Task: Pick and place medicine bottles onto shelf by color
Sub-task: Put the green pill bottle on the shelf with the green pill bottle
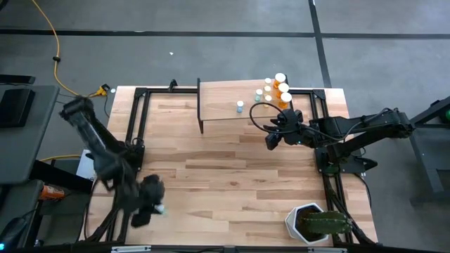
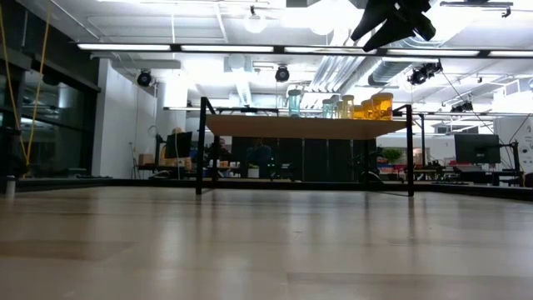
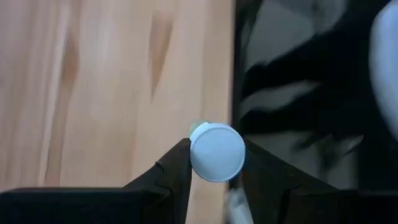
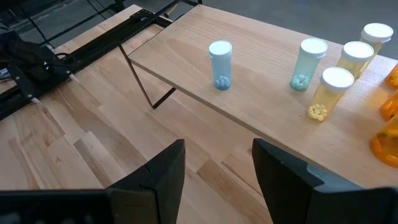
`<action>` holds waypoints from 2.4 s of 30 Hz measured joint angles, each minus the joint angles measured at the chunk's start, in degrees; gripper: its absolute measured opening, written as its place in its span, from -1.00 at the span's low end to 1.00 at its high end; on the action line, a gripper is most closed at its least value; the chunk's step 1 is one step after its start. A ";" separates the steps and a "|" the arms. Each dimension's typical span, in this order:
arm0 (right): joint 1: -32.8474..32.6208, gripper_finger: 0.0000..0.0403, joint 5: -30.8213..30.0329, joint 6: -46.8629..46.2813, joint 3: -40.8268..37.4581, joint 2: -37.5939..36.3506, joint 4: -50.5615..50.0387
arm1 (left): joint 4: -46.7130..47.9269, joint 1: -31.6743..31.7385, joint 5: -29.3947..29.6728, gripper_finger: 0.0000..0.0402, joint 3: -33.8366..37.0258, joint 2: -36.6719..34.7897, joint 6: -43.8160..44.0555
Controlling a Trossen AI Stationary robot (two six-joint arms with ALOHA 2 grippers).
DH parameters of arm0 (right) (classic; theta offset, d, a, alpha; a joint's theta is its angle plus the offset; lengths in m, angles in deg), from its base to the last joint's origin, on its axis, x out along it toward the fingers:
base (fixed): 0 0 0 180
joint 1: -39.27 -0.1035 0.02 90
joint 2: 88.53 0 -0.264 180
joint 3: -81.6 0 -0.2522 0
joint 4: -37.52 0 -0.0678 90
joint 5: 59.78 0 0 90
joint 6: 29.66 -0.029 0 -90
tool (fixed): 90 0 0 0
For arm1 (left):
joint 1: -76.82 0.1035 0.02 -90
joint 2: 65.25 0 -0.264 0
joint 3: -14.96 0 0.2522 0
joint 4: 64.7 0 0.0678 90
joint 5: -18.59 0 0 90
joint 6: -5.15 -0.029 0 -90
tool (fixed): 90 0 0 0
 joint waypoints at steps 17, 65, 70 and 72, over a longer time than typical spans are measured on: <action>0.01 -0.11 1.63 -0.23 0.00 0.00 0.02 | 5.60 35.44 -11.67 -0.43 -13.85 -8.18 -19.37; -3.30 -0.11 7.08 3.50 0.00 -9.35 15.56 | 4.71 55.85 -15.72 -0.41 -38.42 21.21 -58.45; -3.10 -0.11 7.08 3.46 0.00 -9.35 15.56 | 4.73 55.85 -15.26 -0.40 -38.42 21.20 -58.47; -3.10 -0.11 7.08 3.45 0.00 -9.35 15.56 | 4.73 55.85 -15.20 -0.40 -38.42 21.21 -58.47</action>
